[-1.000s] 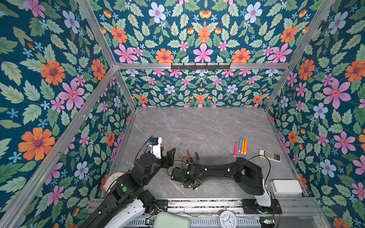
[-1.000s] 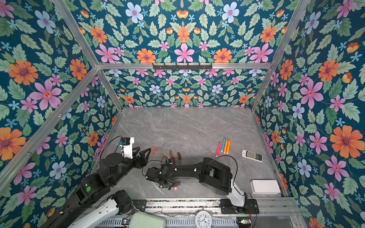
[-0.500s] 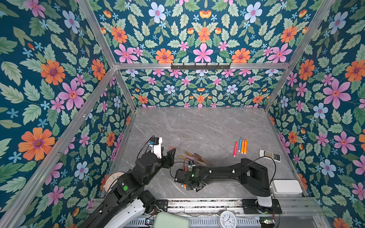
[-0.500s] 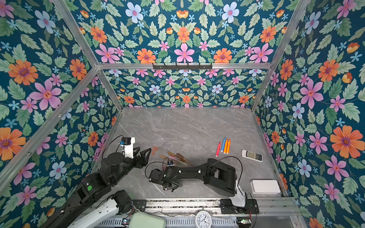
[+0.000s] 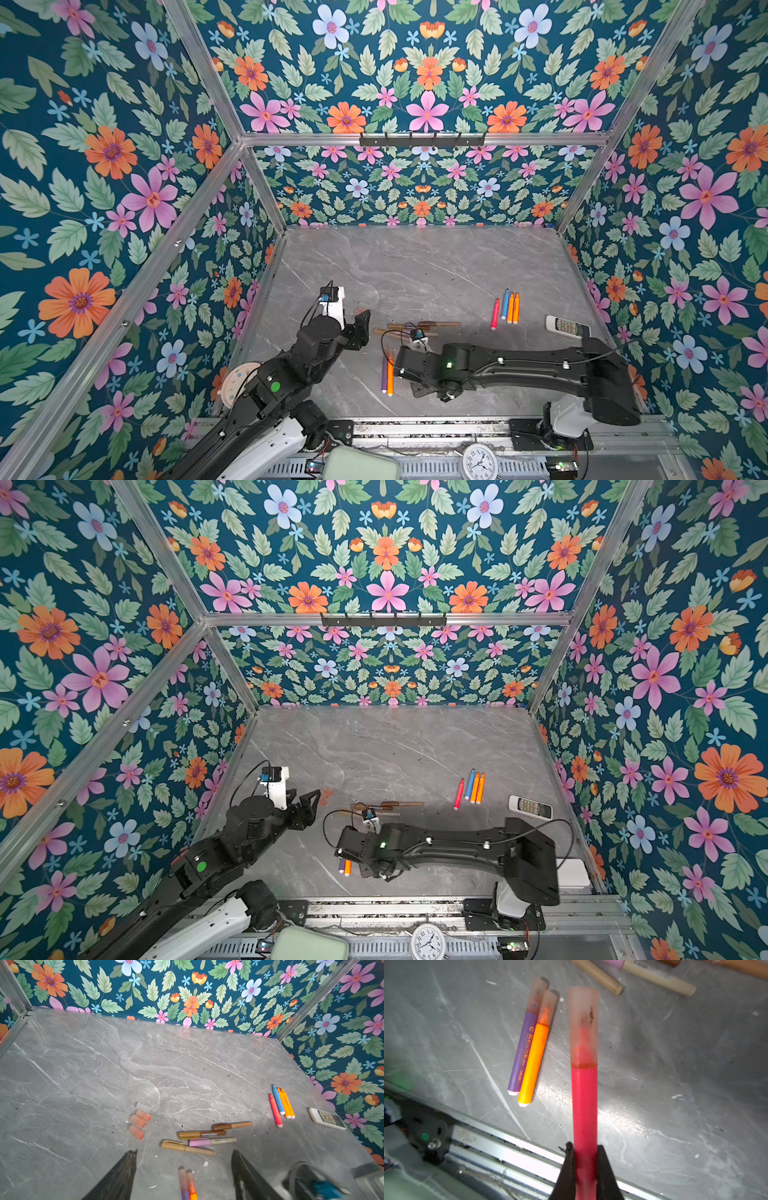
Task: Open the pen caps
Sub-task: 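Raise the pink highlighter toward the left gripper while the left reaches for its cap, then close the left gripper on the pale pink cap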
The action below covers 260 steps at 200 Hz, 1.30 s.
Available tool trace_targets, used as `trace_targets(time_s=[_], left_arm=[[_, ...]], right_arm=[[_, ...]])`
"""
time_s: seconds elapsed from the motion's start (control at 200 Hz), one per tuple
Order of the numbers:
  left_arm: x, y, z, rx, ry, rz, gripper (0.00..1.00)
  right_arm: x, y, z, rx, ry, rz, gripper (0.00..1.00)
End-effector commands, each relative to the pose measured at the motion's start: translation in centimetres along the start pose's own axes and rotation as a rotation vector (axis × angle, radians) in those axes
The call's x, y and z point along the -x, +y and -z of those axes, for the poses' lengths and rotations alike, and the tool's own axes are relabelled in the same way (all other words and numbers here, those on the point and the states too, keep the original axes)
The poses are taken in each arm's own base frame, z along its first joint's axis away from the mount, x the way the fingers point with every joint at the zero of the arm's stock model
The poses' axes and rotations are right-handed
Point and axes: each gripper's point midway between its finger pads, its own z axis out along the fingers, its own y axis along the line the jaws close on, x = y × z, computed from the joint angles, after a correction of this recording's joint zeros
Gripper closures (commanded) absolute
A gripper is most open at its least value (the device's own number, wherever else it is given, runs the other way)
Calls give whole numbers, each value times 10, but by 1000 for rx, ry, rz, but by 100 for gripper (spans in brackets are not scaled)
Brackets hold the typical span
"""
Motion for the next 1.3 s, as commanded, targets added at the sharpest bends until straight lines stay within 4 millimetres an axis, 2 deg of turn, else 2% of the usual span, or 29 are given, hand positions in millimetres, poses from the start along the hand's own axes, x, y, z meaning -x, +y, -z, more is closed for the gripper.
trace_targets(time_s=[0.0,0.205,0.3,0.42,0.61,0.78,0.98,1.1,1.295], left_arm=[[2,-23,-19,-76,7,63,26],[-5,-87,-71,-267,118,141,24],[-8,-114,-89,-357,157,189,23],[-14,-140,-106,-446,220,252,23],[-24,-166,-108,-600,282,398,24],[-40,-183,-104,-718,356,500,31],[-53,-194,-97,-749,398,500,34],[-55,-198,-93,-763,407,493,47],[-58,-197,-89,-769,412,477,84]], right_arm=[[10,-29,15,-2,-56,24,100],[26,-46,52,291,-193,76,100],[30,-55,67,364,-233,82,100],[32,-65,70,395,-236,59,100],[31,-68,62,386,-230,25,100],[38,-68,62,377,-249,18,100],[44,-66,62,363,-248,24,100],[43,-67,61,351,-244,17,100],[43,-68,61,350,-246,8,100]])
